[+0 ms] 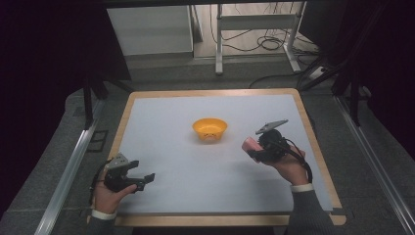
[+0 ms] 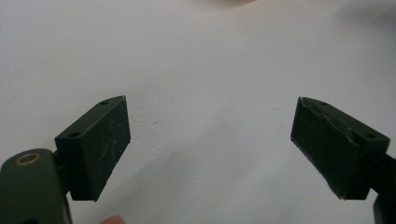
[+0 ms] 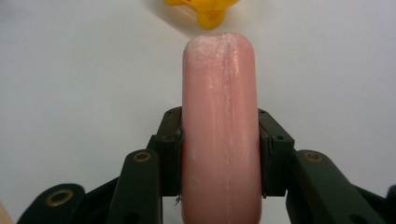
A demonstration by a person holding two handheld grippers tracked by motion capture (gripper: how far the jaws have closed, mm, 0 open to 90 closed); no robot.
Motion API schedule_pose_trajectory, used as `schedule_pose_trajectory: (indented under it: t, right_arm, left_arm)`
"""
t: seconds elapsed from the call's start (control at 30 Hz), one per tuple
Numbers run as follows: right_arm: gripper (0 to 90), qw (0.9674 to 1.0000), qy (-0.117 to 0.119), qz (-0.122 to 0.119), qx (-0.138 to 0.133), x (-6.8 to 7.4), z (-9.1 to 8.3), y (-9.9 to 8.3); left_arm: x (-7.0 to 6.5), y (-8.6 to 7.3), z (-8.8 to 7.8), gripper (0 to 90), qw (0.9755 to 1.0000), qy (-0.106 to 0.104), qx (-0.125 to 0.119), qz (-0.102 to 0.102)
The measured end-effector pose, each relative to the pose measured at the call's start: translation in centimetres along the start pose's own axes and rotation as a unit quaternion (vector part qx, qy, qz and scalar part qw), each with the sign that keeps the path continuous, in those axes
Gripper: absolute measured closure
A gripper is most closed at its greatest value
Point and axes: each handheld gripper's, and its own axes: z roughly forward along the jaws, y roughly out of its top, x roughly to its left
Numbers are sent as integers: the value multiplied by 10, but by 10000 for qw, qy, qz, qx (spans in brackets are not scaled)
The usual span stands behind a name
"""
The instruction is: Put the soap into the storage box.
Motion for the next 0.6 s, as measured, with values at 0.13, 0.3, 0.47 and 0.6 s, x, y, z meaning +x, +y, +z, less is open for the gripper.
schedule_pose_trajectory:
  t: [0.13,0.3,0.47,0.6]
  right_arm:
    - [596,10000,-14,-50,21,-1,4,11]
    - [596,10000,11,-63,-9,-2,7,20]
    - [596,10000,-39,-60,-41,-4,9,30]
    - [596,10000,-7,-36,-56,-7,11,37]
  left_arm:
    - [-1,0,2,125,10000,-4,59,33]
    - [-2,0,4,124,9999,-2,100,56]
    - [-1,0,3,124,10000,-19,66,27]
    - [-1,1,3,124,10000,-27,61,25]
